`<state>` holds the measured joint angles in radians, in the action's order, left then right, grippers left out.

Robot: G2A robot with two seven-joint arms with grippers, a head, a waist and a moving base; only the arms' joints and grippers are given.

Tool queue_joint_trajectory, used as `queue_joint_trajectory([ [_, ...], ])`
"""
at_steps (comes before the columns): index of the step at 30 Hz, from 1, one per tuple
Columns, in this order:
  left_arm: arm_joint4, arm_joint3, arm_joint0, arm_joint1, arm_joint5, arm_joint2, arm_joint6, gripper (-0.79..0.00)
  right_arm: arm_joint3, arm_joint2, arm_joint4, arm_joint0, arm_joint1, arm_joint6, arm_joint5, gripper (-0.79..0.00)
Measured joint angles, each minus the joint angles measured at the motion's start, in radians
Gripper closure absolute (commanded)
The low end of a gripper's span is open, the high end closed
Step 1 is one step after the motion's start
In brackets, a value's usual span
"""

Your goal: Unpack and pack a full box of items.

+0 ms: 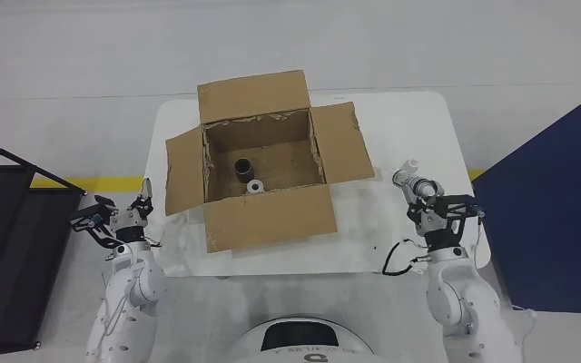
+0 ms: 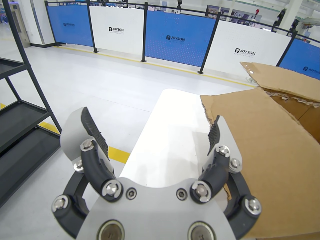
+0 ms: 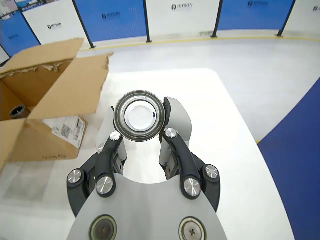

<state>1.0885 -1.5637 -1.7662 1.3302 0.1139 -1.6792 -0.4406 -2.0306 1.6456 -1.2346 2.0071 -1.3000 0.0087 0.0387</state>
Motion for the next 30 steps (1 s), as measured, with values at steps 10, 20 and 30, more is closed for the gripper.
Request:
queue_joint_trajectory([
  [10,0.000,0.000,0.000,0.000,0.000,0.000,0.000,-0.785,0.045,0.021,0.103,-0.063,0.004,0.337,-0.043,0.000],
  [20,0.000,0.000,0.000,0.000,0.000,0.000,0.000,-0.785,0.065,0.006,0.075,-0.137,0.006,0.532,-0.142,-0.212],
  [30,0.000,0.000,0.000,0.000,0.000,0.000,0.000,-0.785,0.049,-0.010,0.038,-0.186,0.008,0.594,-0.160,-0.785],
])
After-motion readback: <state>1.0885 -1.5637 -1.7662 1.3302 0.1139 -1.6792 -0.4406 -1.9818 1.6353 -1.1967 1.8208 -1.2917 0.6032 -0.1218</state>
